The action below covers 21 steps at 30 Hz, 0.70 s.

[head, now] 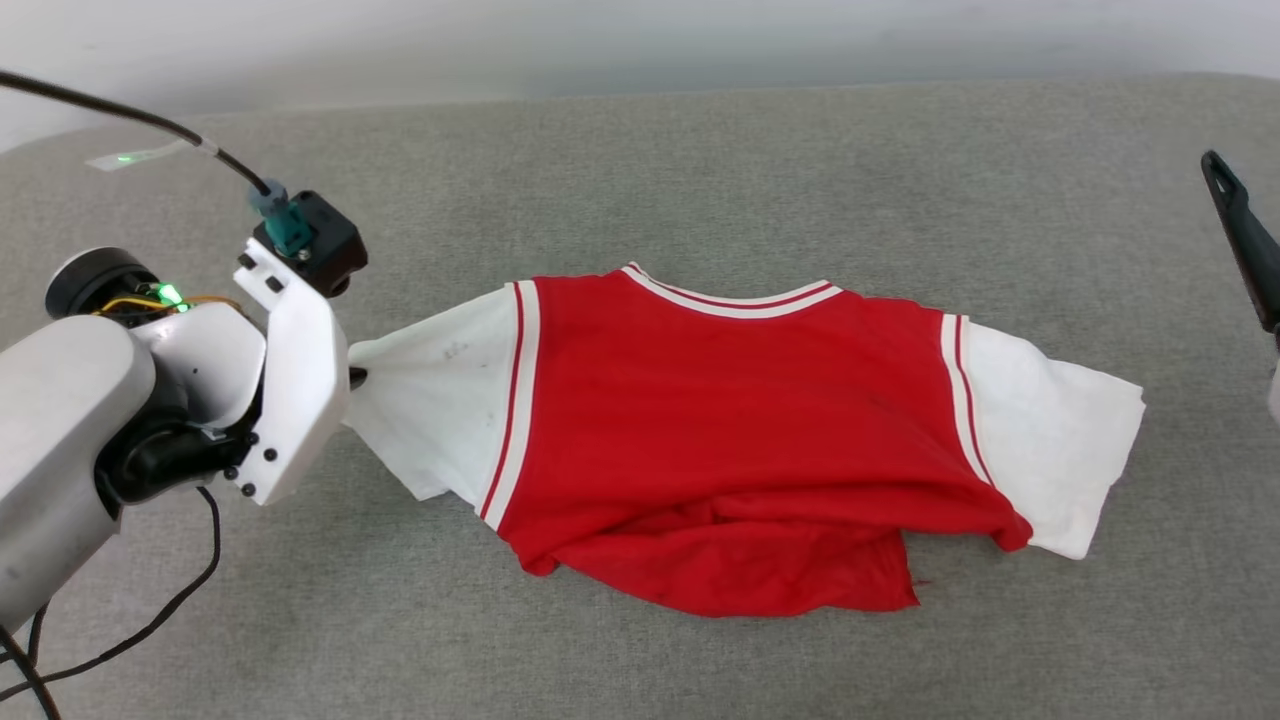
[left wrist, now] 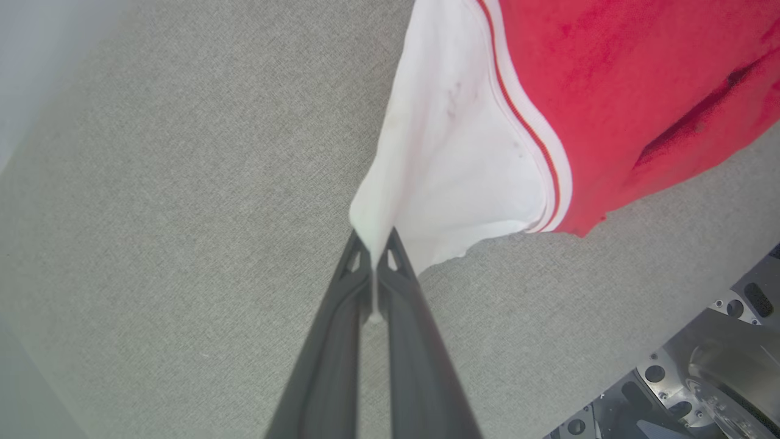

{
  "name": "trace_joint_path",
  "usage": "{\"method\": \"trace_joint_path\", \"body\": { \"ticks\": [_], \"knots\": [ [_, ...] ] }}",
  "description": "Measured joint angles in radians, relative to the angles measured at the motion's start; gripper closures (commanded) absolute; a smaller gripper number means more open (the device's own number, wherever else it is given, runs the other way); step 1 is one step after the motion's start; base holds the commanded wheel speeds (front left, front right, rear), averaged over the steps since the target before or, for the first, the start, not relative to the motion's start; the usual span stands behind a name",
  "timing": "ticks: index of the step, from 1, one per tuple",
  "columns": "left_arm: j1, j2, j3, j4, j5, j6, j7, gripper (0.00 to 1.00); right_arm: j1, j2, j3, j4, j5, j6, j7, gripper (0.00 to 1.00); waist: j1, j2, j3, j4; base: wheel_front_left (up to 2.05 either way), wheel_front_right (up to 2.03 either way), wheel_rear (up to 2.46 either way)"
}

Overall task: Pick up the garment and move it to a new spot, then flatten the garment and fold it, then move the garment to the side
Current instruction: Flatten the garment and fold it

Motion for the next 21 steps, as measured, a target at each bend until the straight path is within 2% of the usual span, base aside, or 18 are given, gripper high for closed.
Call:
{"method": "trace_joint_path", "body": {
  "ticks": [7, 10, 16, 21],
  "knots": [
    [0.000, -0.016, 0.003, -0.035, 0.018, 0.004, -0.037, 1.00, -0.087, -0.216, 0.187, 0.047, 0.269, 0.000, 0.396, 0.00, 0.0000, 0.0000, 0.030, 0.024, 0.00, 0.00, 0.00],
    [-0.006, -0.019, 0.006, -0.036, 0.033, 0.005, -0.050, 1.00, -0.127, -0.271, 0.249, 0.076, 0.400, 0.000, 0.546, 0.00, 0.0000, 0.0000, 0.052, 0.028, 0.00, 0.00, 0.00],
    [-0.028, -0.034, 0.013, -0.031, 0.047, 0.005, -0.073, 1.00, -0.206, -0.293, 0.319, 0.164, 0.529, 0.000, 0.743, 0.00, 0.0000, 0.0000, 0.107, 0.036, 0.00, 0.00, 0.00],
    [-0.055, -0.049, 0.018, -0.023, 0.051, 0.004, -0.090, 1.00, -0.257, -0.252, 0.330, 0.284, 0.559, 0.000, 0.814, 0.00, 0.0000, 0.0000, 0.154, 0.048, 0.00, 0.00, 0.00]
  ]
}}
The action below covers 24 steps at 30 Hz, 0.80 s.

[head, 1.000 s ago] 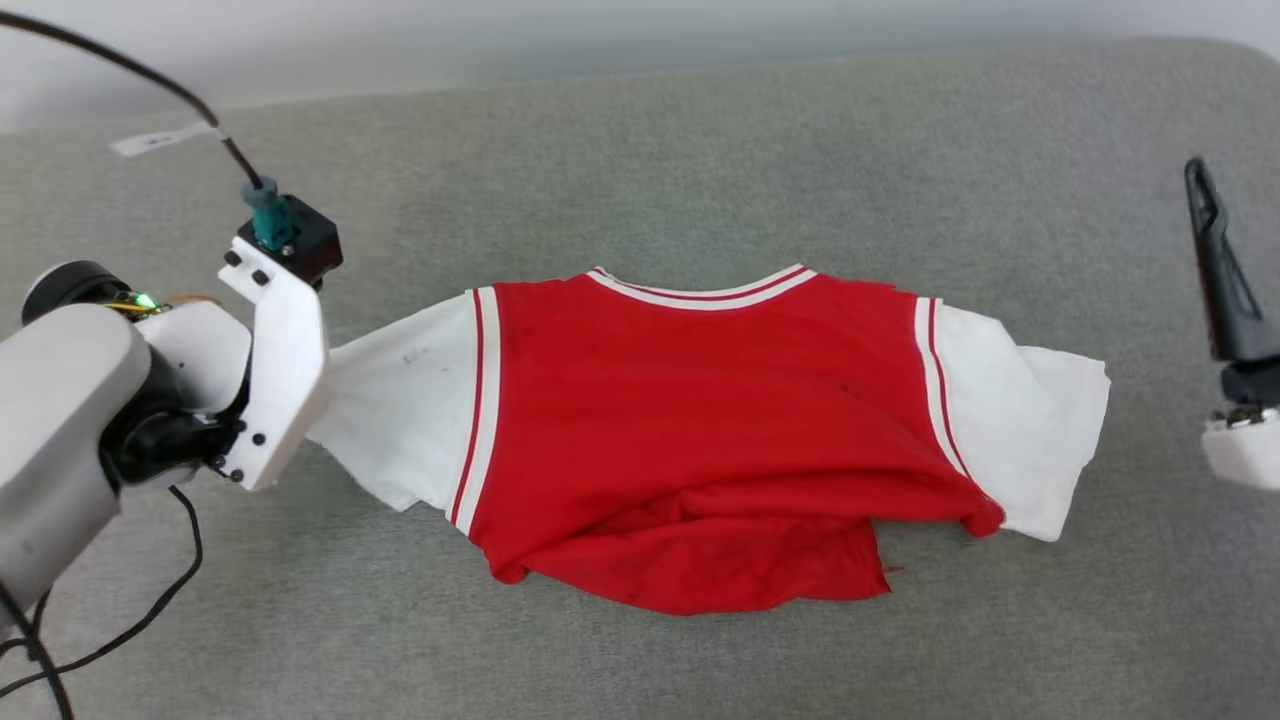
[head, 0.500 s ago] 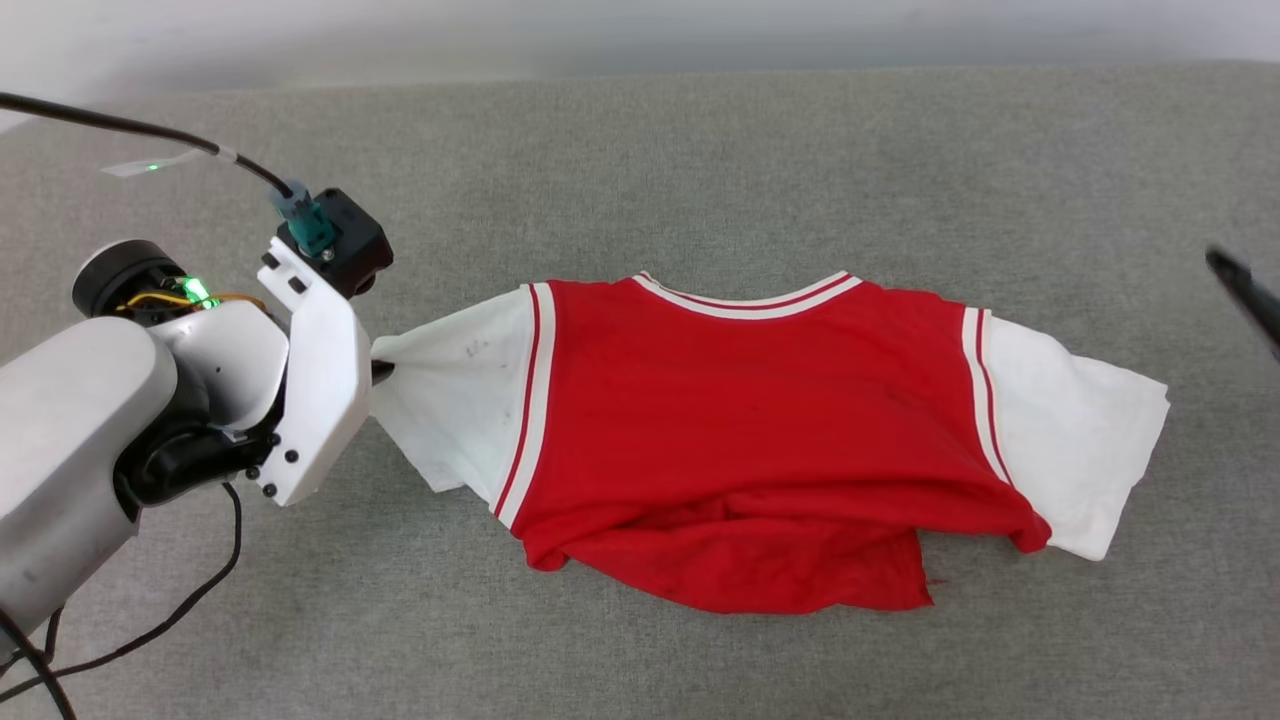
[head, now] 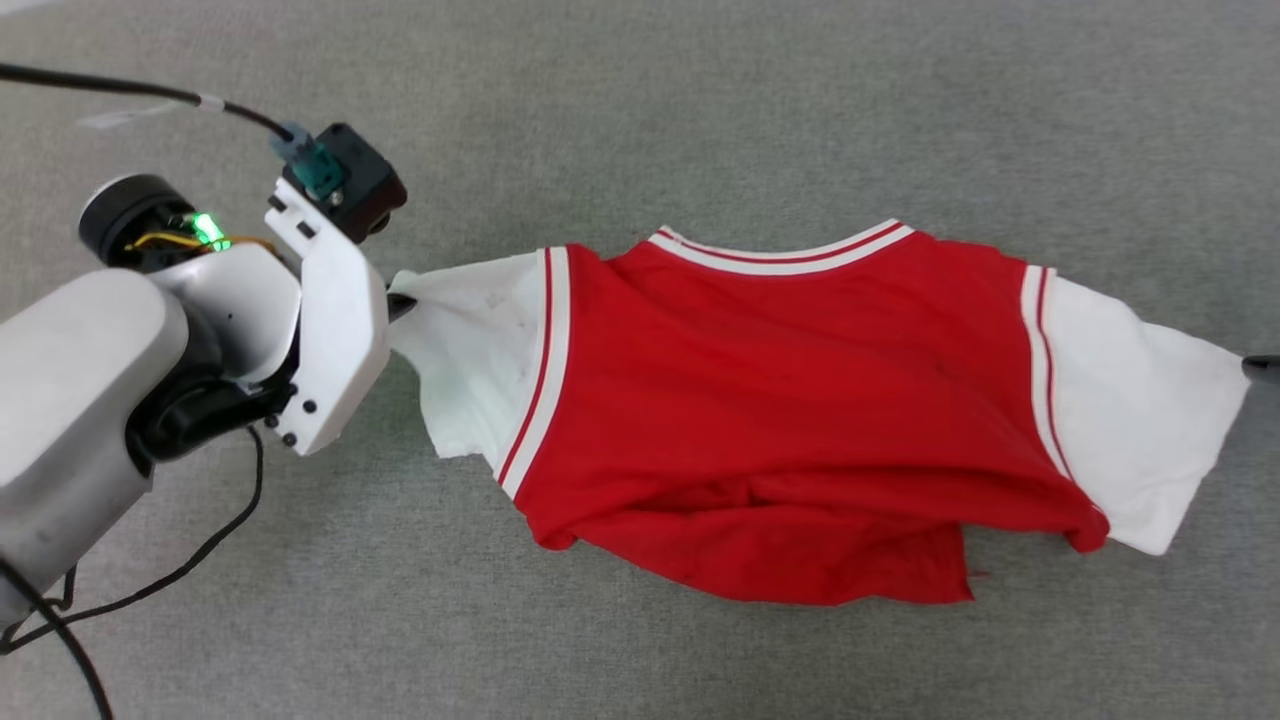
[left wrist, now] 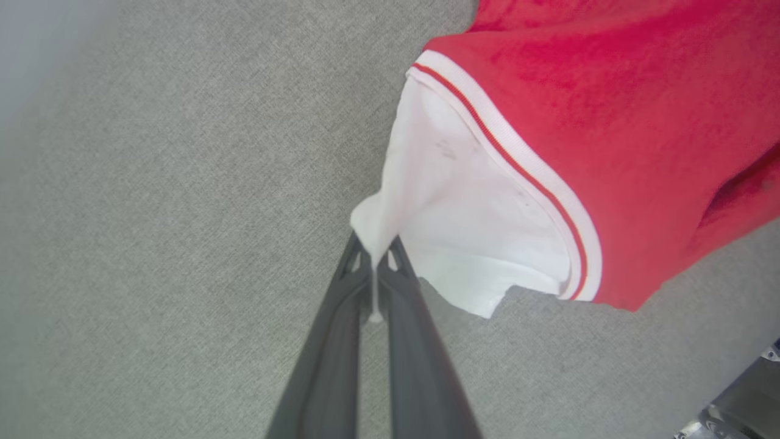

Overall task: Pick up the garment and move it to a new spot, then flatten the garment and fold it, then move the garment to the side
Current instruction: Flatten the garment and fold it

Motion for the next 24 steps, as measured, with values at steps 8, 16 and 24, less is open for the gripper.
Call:
{"method": "trace_joint_path", "body": {
  "ticks": [8, 16, 24],
  "knots": [
    [-0.038, -0.030, -0.010, 0.027, 0.009, -0.003, -0.024, 1.00, -0.006, 0.072, 0.030, 0.115, -0.001, 0.000, 0.011, 0.00, 0.0000, 0.0000, 0.064, 0.041, 0.00, 0.00, 0.00],
    [-0.038, -0.032, -0.044, 0.057, 0.006, -0.003, -0.056, 1.00, -0.002, 0.079, 0.071, 0.132, 0.003, 0.000, -0.065, 1.00, 0.0000, 0.0000, 0.059, 0.039, 0.00, 0.00, 0.00],
    [-0.030, -0.034, -0.075, 0.086, -0.003, -0.003, -0.123, 1.00, -0.014, 0.079, 0.076, 0.123, -0.004, 0.000, -0.227, 1.00, 0.0000, 0.0000, -0.029, 0.019, 0.00, 0.00, 0.00]
  ]
}}
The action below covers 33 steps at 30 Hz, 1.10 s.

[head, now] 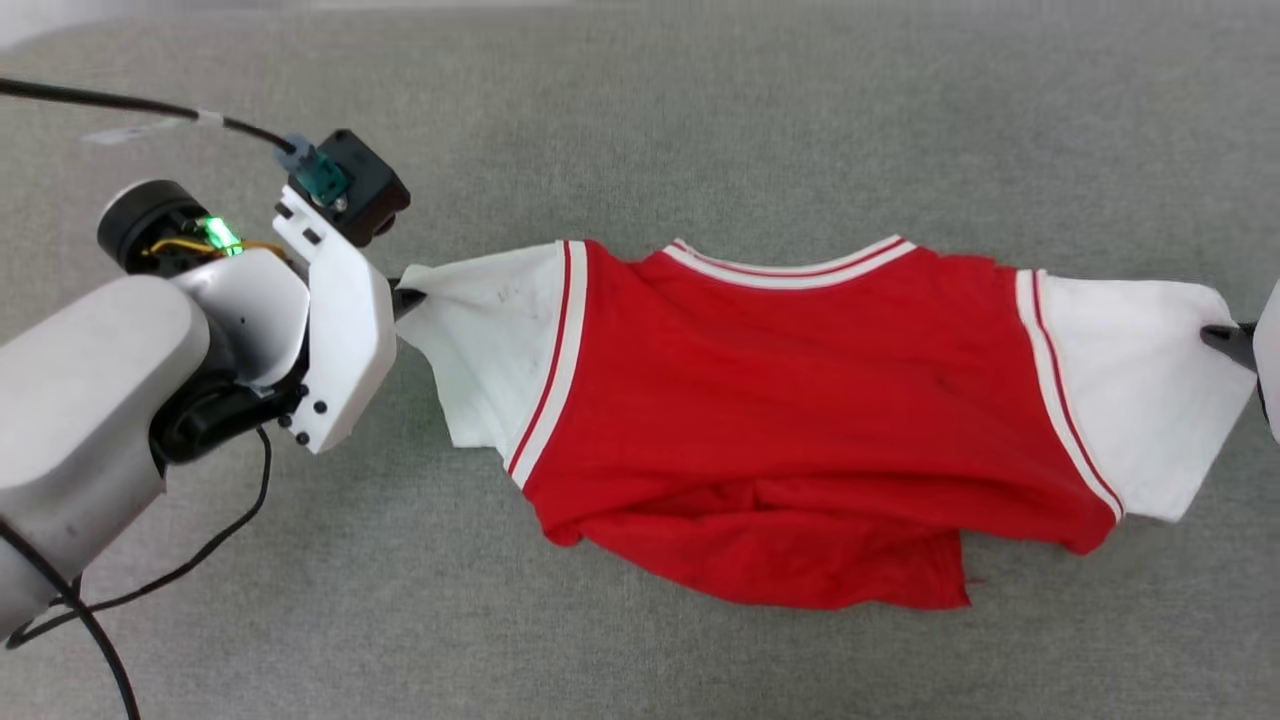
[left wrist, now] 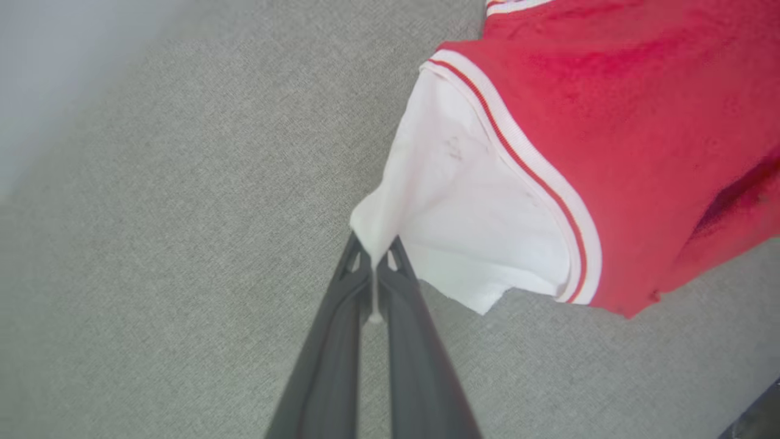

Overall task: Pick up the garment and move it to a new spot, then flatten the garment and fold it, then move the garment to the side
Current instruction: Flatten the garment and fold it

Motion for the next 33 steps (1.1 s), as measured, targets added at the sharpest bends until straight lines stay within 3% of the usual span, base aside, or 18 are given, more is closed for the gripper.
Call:
{"method": "trace_joint_path", "body": {
  "ticks": [12, 19, 24, 33],
  "knots": [
    [-0.013, 0.011, 0.037, -0.003, 0.055, 0.001, -0.175, 1.00, -0.050, -0.091, 0.046, -0.144, -0.015, 0.000, -0.267, 1.00, 0.0000, 0.0000, -0.161, -0.020, 0.00, 0.00, 0.00],
    [-0.077, -0.012, 0.093, -0.014, 0.092, 0.035, -0.260, 1.00, -0.121, -0.084, 0.018, -0.144, -0.050, 0.000, -0.427, 1.00, -0.0001, 0.0000, -0.224, -0.020, 0.00, 0.00, 0.00],
    [-0.153, -0.049, 0.128, 0.013, 0.117, 0.052, -0.293, 1.00, -0.203, -0.051, -0.016, -0.105, -0.126, 0.000, -0.503, 1.00, -0.0001, 0.0000, -0.219, -0.020, 0.00, 0.00, 0.00],
    [-0.374, -0.155, 0.187, 0.168, 0.160, 0.042, -0.324, 1.00, -0.515, 0.090, -0.021, 0.032, -0.298, 0.000, -0.530, 1.00, -0.0001, 0.0000, -0.125, -0.025, 0.00, 0.00, 0.00]
  ]
}}
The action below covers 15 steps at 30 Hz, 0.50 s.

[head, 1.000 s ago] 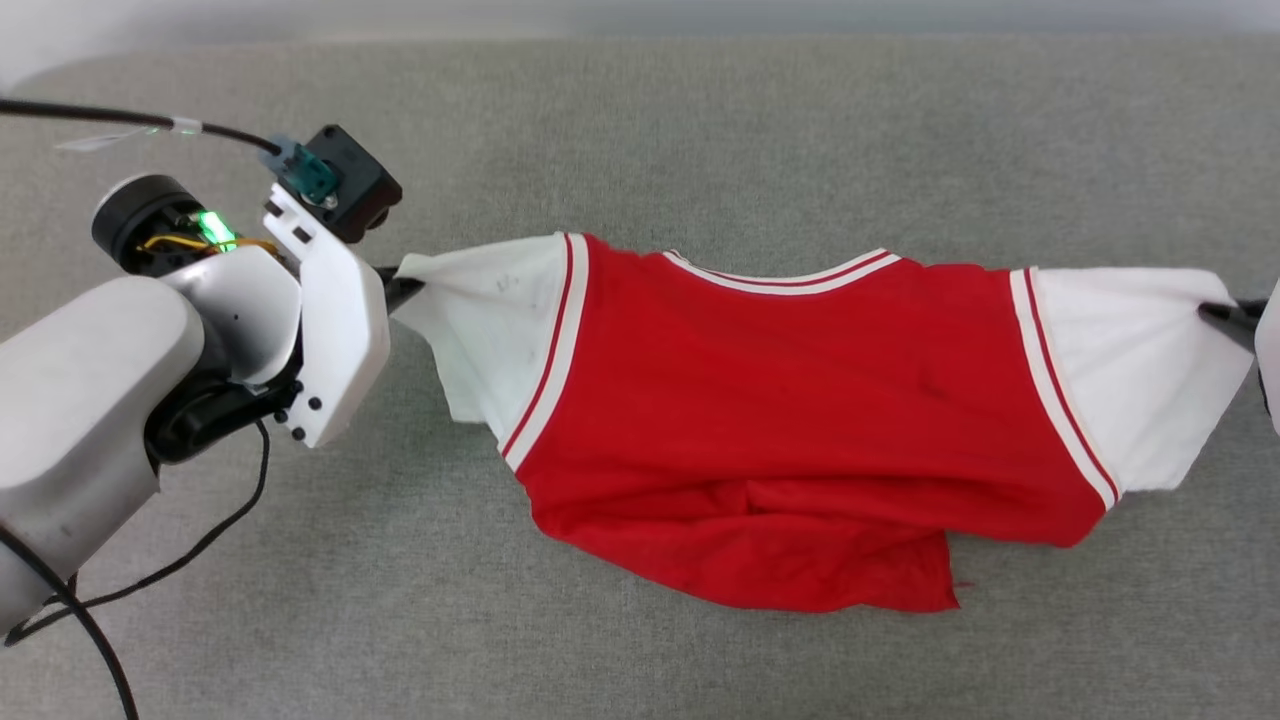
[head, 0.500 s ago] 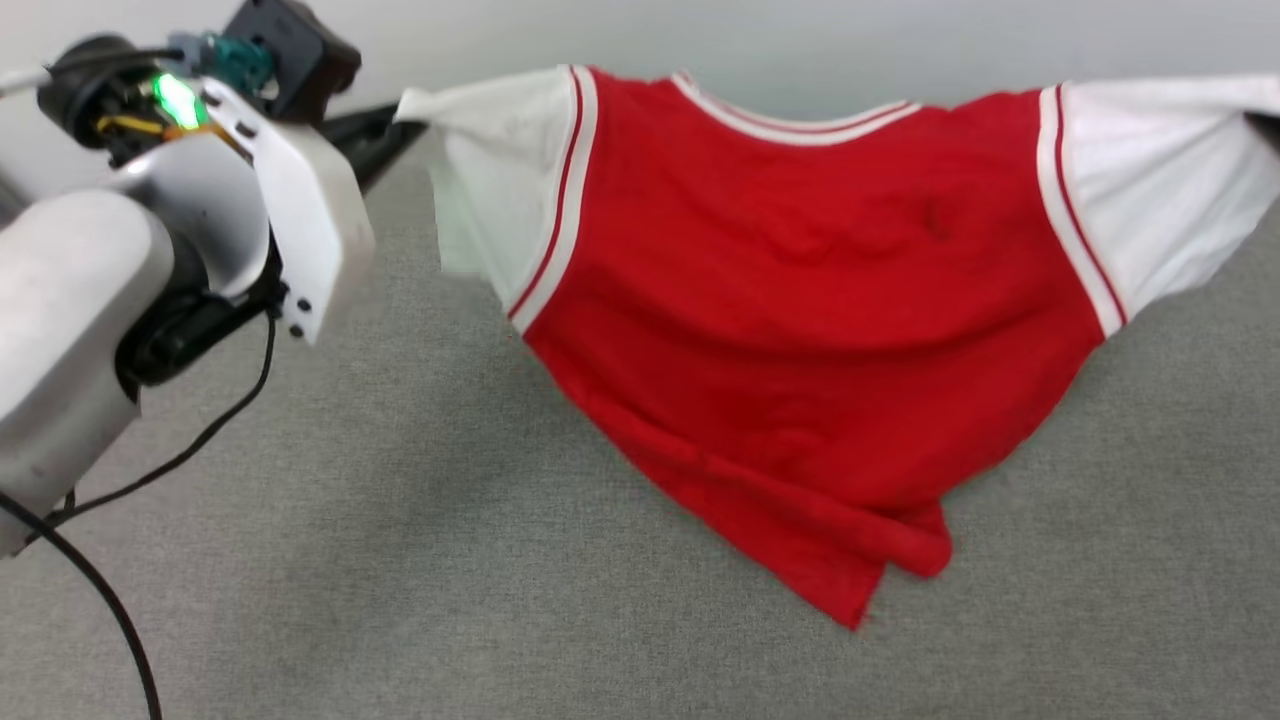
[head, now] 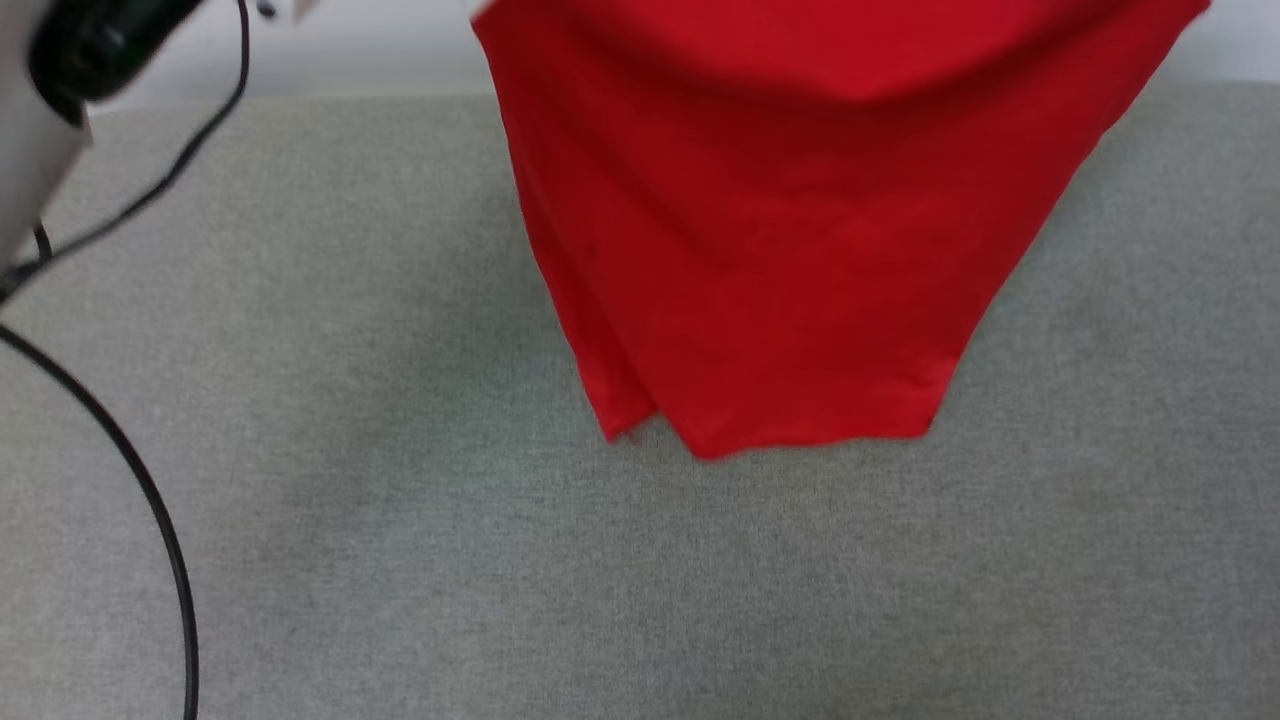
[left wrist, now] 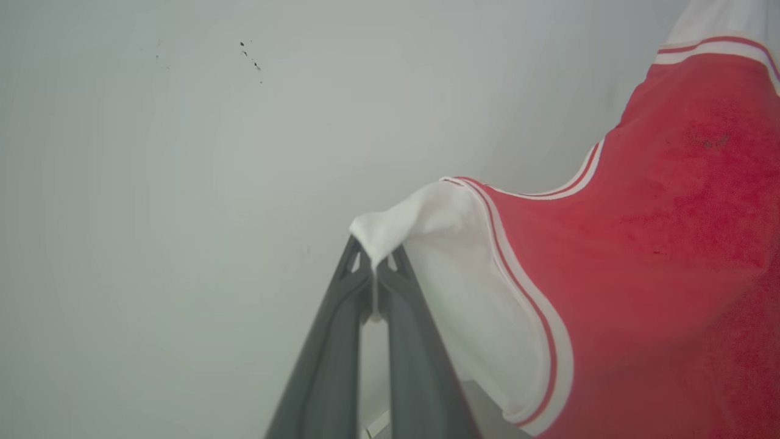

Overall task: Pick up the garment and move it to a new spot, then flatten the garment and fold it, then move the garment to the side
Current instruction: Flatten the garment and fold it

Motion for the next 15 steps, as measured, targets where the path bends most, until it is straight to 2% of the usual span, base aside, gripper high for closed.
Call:
{"method": "trace_joint_path", "body": {
  "ticks": [10, 15],
  "knots": [
    [-0.262, -0.087, 0.073, 0.195, 0.044, -0.016, -0.088, 1.00, -0.386, 0.125, 0.027, 0.236, -0.142, 0.000, -0.079, 1.00, 0.0001, 0.0000, 0.154, 0.000, 0.00, 0.00, 0.00],
    [-0.365, -0.098, 0.100, 0.281, 0.047, -0.022, -0.127, 1.00, -0.544, 0.193, 0.025, 0.350, -0.203, 0.000, -0.147, 1.00, 0.0001, 0.0000, 0.218, -0.001, 0.00, 0.00, 0.00]
  ]
}}
